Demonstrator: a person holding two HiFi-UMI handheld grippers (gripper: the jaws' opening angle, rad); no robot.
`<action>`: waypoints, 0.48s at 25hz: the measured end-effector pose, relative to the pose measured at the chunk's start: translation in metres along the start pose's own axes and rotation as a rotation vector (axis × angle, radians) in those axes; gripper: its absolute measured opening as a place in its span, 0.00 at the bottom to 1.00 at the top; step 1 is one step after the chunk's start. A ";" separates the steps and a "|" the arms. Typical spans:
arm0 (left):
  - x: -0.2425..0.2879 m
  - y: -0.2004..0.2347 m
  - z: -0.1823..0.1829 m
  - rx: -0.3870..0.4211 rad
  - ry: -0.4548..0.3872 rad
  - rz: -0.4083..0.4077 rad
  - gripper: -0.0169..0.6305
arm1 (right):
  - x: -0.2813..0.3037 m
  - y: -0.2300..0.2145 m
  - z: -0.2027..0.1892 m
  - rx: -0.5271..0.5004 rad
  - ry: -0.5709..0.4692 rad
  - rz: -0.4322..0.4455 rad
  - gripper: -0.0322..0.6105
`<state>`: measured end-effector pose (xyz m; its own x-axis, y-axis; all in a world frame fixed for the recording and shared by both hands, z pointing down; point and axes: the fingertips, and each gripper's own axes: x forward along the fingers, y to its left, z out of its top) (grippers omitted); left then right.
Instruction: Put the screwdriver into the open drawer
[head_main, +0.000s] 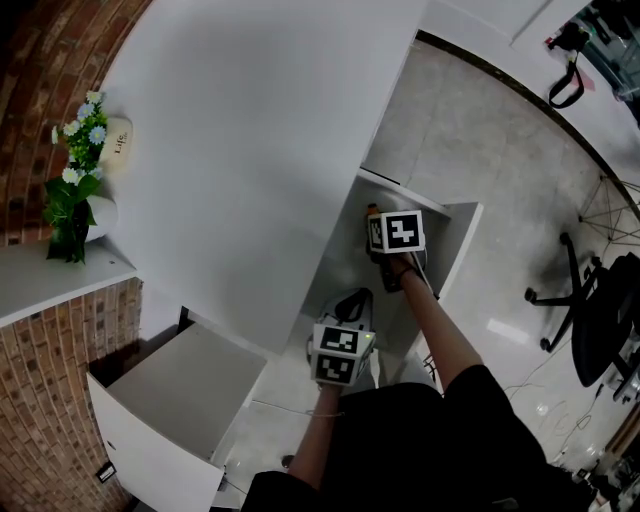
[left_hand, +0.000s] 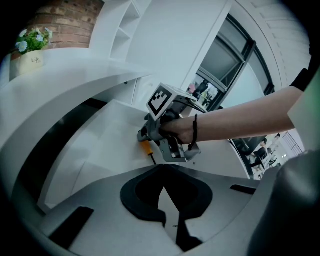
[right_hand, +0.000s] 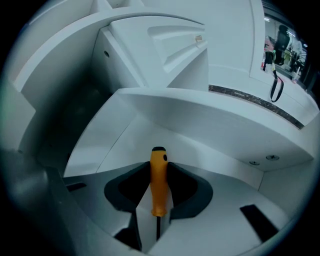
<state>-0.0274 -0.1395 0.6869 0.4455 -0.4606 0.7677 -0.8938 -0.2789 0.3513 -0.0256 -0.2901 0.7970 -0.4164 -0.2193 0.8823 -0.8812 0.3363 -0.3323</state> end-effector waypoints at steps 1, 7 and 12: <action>0.000 0.000 0.000 -0.001 0.001 0.000 0.04 | 0.001 0.000 0.000 0.000 -0.002 -0.003 0.22; -0.001 0.002 0.000 0.002 0.003 -0.003 0.04 | 0.001 -0.001 0.003 -0.019 -0.027 -0.044 0.23; -0.003 0.002 0.000 0.005 0.001 -0.001 0.04 | 0.000 -0.005 0.004 0.033 -0.034 -0.037 0.27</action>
<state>-0.0307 -0.1384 0.6853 0.4466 -0.4597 0.7676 -0.8929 -0.2839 0.3495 -0.0223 -0.2954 0.7970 -0.3906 -0.2619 0.8825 -0.9027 0.2970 -0.3114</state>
